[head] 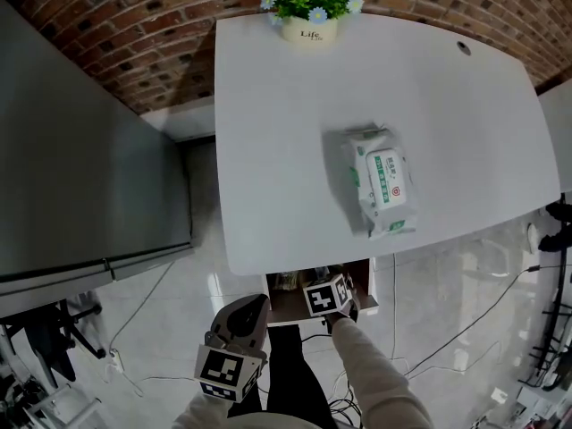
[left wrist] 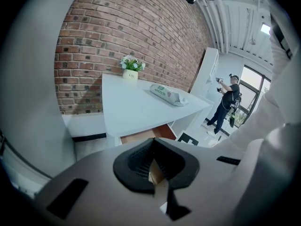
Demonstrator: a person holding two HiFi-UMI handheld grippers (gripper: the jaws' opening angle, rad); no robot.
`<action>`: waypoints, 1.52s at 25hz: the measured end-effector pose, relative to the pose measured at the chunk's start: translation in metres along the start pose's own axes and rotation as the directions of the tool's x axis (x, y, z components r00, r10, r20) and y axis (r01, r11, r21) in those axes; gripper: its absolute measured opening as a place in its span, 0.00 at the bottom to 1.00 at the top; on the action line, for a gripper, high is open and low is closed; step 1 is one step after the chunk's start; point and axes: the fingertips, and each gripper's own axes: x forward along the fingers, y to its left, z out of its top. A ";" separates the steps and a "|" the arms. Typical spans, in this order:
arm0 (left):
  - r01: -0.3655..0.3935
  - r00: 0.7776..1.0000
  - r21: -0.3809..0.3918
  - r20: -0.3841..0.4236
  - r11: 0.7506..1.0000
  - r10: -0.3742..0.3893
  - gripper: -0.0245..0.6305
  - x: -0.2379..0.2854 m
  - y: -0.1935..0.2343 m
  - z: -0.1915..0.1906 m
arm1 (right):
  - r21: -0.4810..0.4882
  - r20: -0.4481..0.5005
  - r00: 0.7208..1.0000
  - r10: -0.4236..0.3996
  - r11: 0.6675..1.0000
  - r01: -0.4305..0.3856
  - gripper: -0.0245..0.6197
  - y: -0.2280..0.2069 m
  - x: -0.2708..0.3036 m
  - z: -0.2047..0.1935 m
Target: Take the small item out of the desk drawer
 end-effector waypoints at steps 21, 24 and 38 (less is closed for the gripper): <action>-0.004 1.000 0.013 -0.008 1.000 0.004 0.06 -0.012 0.002 -0.007 | 0.037 0.004 0.998 -0.065 0.997 0.064 0.19 -0.009 -0.004 -0.006; 0.000 1.000 0.028 0.004 1.000 0.000 0.06 -0.015 0.001 -0.005 | 0.037 0.024 0.997 -0.073 0.997 0.072 0.19 -0.009 -0.012 -0.004; 0.060 0.998 0.076 0.028 0.995 -0.062 0.06 -0.022 -0.009 0.008 | 0.120 0.198 0.977 -0.077 0.991 0.054 0.19 0.003 -0.091 0.007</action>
